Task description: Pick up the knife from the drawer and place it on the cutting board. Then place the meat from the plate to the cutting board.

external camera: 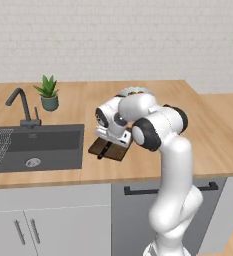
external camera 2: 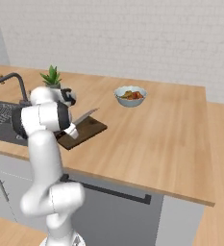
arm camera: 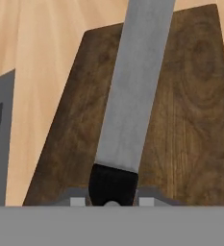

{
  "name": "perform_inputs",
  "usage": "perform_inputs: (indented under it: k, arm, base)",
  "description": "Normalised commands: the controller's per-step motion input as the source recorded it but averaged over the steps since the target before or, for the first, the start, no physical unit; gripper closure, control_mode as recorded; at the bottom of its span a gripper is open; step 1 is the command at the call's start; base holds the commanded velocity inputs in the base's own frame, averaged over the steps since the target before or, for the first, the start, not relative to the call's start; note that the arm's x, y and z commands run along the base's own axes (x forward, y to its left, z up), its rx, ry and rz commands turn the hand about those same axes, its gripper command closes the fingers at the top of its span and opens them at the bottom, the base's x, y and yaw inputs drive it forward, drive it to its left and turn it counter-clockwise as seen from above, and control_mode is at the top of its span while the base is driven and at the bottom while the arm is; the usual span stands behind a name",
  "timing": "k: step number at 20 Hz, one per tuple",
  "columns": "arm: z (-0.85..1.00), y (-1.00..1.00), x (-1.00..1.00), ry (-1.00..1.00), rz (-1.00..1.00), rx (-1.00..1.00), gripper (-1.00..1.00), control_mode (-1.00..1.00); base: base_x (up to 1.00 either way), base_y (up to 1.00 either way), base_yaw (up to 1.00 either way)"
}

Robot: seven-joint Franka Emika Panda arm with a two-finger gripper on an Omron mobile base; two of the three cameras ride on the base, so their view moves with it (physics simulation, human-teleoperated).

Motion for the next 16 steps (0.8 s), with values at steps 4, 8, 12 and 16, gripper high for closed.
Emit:
perform_inputs:
  k: [4, 8, 12, 16]
  arm:
    - [-0.08, -0.28, 0.66, 0.02, 0.0, -0.01, 1.0, -1.0]
    - [-0.18, -0.13, 0.44, 0.09, 0.0, 0.01, 1.0, -1.0]
    - [0.0, 0.0, -0.05, 0.15, 0.0, 0.05, 1.0, -1.0]
    - [0.0, 0.0, 0.2, 0.12, 0.0, 0.0, -1.0, -1.0]
  base:
    - [0.0, 0.0, 0.0]
    - [0.0, 0.0, 0.0]
    - [0.0, 0.0, 0.0]
    - [0.0, 0.0, 0.0]
